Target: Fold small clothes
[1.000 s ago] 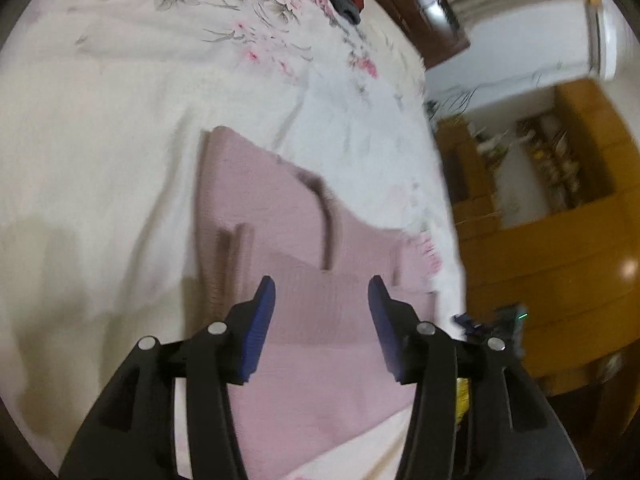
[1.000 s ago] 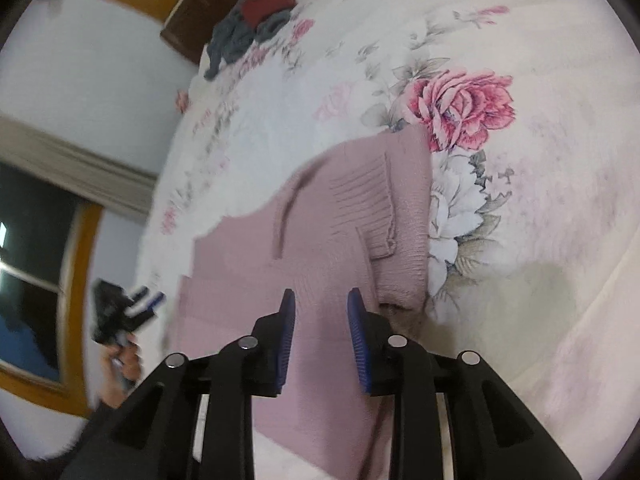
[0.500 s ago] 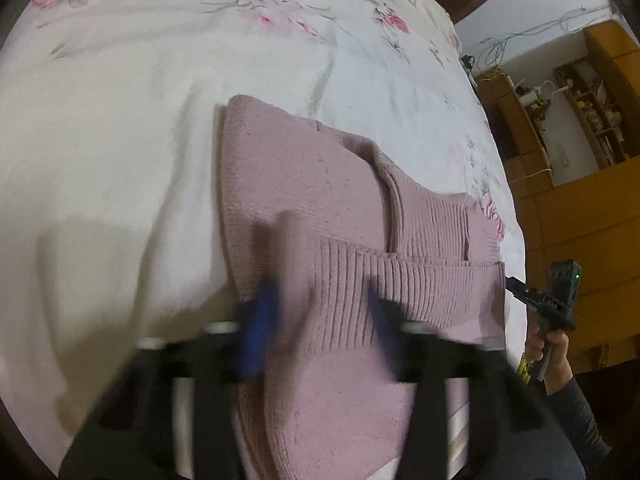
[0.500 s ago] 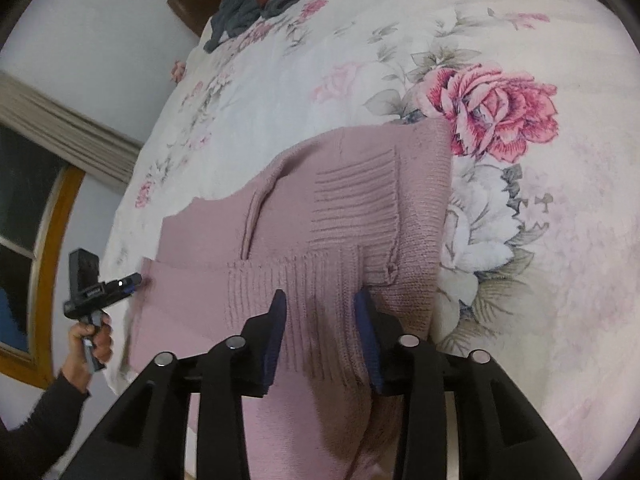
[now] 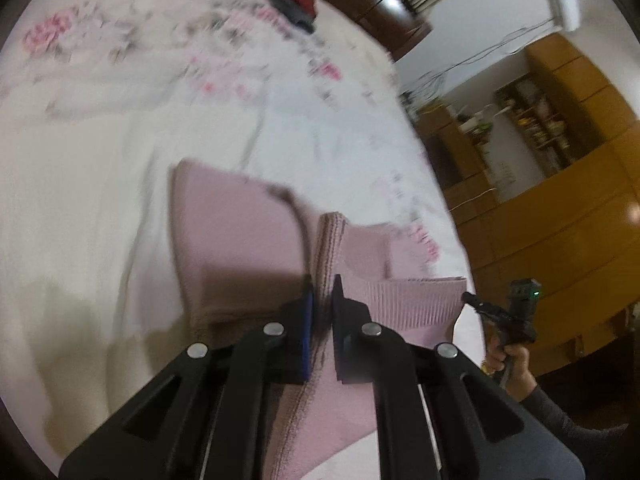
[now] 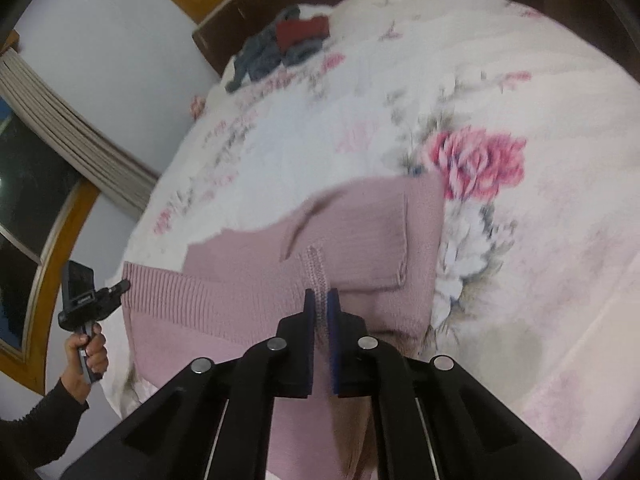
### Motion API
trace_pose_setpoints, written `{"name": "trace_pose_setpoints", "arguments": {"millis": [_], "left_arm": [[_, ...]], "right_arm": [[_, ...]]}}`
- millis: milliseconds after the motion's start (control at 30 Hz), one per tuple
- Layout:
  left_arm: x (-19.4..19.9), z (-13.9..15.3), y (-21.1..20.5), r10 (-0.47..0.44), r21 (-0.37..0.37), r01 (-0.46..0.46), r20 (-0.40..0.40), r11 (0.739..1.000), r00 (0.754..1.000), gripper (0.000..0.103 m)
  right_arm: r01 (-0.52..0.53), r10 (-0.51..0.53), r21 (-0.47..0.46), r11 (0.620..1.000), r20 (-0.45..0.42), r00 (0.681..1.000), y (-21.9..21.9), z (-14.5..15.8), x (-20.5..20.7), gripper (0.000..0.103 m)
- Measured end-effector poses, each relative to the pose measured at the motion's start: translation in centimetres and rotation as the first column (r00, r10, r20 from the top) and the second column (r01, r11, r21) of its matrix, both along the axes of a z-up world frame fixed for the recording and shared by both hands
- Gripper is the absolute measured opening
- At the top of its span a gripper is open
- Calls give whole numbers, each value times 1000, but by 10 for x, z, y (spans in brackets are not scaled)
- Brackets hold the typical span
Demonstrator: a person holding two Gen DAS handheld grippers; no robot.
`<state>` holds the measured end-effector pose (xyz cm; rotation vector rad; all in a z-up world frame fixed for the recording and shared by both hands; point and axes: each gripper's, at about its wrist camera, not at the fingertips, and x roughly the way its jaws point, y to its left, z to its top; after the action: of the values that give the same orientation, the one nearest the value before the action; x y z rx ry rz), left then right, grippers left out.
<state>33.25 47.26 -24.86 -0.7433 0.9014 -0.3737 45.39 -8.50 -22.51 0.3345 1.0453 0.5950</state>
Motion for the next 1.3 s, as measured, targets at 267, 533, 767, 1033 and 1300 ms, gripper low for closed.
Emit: {"name": "trace_pose_setpoints", "arguments": {"millis": [267, 533, 767, 1033, 1300], "left_arm": [[68, 13, 13, 45, 10, -45, 1, 999, 999, 6], [146, -32, 27, 95, 41, -90, -137, 995, 986, 6], [172, -77, 31, 109, 78, -93, -238, 993, 965, 6], [182, -133, 34, 144, 148, -91, -407, 985, 902, 12], [172, -68, 5, 49, 62, -39, -172, 997, 984, 25]], "right_arm": [[110, -111, 17, 994, 29, 993, -2, 34, 63, 5], [174, -176, -92, 980, -17, 984, 20, -2, 132, 5], [168, -185, -194, 966, -72, 980, 31, -48, 159, 5], [151, -188, -260, 954, -125, 974, 35, -90, 172, 6], [182, -185, -60, 982, -59, 981, 17, -53, 146, 21]]}}
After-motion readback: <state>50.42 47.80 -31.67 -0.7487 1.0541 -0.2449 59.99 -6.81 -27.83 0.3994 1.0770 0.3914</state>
